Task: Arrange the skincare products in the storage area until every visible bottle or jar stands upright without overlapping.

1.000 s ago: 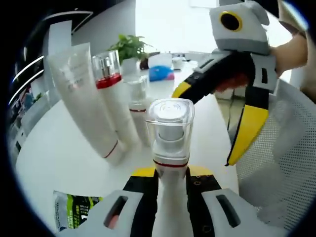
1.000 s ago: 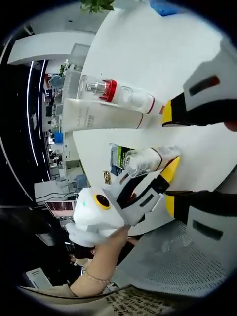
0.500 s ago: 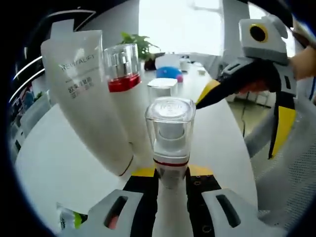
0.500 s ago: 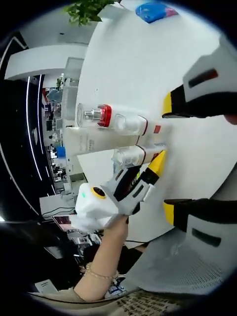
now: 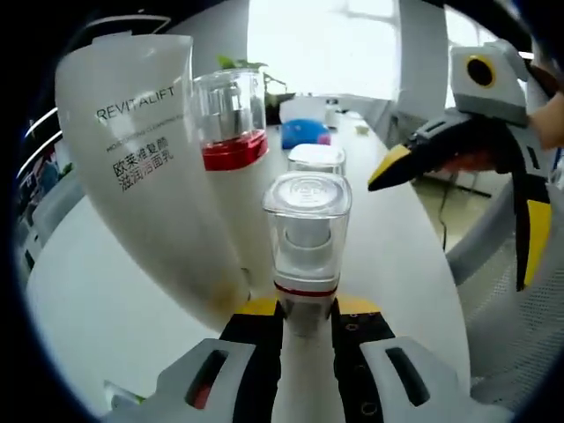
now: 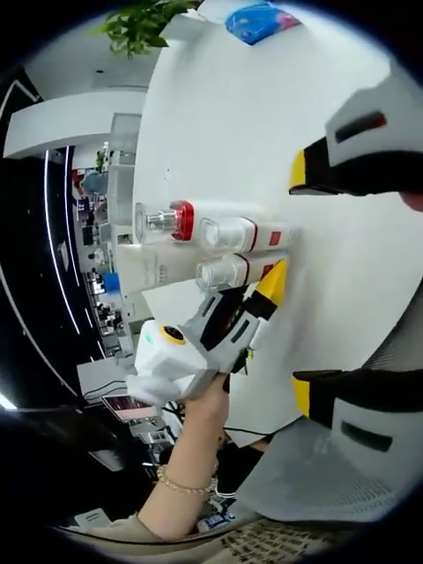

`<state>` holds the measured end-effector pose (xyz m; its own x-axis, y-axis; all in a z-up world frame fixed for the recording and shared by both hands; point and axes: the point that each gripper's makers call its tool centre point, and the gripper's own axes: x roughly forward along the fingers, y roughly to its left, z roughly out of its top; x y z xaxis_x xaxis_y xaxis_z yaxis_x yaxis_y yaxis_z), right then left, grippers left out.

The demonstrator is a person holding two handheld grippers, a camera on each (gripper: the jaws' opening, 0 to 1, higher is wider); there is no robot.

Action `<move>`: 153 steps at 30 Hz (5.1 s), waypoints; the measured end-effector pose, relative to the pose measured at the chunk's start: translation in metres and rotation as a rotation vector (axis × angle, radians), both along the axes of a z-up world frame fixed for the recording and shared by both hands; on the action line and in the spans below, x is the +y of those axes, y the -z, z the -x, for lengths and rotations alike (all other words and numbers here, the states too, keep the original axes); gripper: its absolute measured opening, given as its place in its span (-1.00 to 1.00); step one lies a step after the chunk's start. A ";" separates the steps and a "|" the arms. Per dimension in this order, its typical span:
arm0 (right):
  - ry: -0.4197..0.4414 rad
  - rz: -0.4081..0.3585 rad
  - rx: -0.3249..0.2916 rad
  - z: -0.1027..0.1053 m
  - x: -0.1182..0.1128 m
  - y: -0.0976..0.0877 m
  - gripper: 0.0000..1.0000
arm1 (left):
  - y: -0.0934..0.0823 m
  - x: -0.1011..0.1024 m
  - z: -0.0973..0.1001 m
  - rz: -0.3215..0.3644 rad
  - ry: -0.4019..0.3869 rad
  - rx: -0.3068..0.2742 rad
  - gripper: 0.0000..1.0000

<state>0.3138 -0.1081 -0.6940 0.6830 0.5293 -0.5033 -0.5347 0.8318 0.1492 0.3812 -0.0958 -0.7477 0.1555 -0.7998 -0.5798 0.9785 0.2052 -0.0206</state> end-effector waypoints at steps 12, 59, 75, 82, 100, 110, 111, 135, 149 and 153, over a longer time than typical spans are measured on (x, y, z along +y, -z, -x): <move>0.016 -0.006 0.025 0.000 -0.002 0.005 0.85 | 0.001 -0.005 -0.001 -0.009 0.010 0.013 -0.65; -0.010 0.010 0.000 0.002 0.003 -0.007 0.99 | -0.015 0.109 0.038 -0.030 -0.303 0.196 0.03; -0.021 -0.021 -0.011 0.017 0.006 -0.020 0.99 | -0.026 0.170 0.067 0.011 -0.539 0.249 0.48; -0.023 -0.028 -0.016 0.023 0.007 -0.026 0.99 | -0.036 0.198 0.076 0.028 -0.638 0.251 0.61; -0.038 -0.038 -0.037 0.035 0.017 -0.037 0.99 | -0.058 0.227 0.097 0.059 -0.756 0.225 0.91; -0.037 -0.038 -0.044 0.036 0.018 -0.036 0.99 | -0.055 0.224 0.102 0.038 -0.754 0.230 0.94; -0.040 -0.031 -0.046 0.037 0.018 -0.036 0.99 | -0.055 0.225 0.102 0.038 -0.755 0.230 0.94; -0.052 -0.049 -0.040 0.039 0.019 -0.035 0.99 | -0.042 0.198 0.064 0.026 -0.888 0.280 0.94; -0.048 -0.063 -0.019 0.038 0.017 -0.032 0.98 | -0.019 0.173 0.017 0.017 -0.953 0.373 0.94; -0.043 -0.062 -0.015 0.038 0.016 -0.032 0.98 | -0.013 0.173 0.008 -0.011 -0.979 0.359 0.94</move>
<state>0.2758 -0.0920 -0.6620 0.6666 0.5880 -0.4581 -0.5720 0.7976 0.1914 0.3733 0.0769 -0.7344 0.5500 -0.4115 -0.7268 0.3207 0.9075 -0.2711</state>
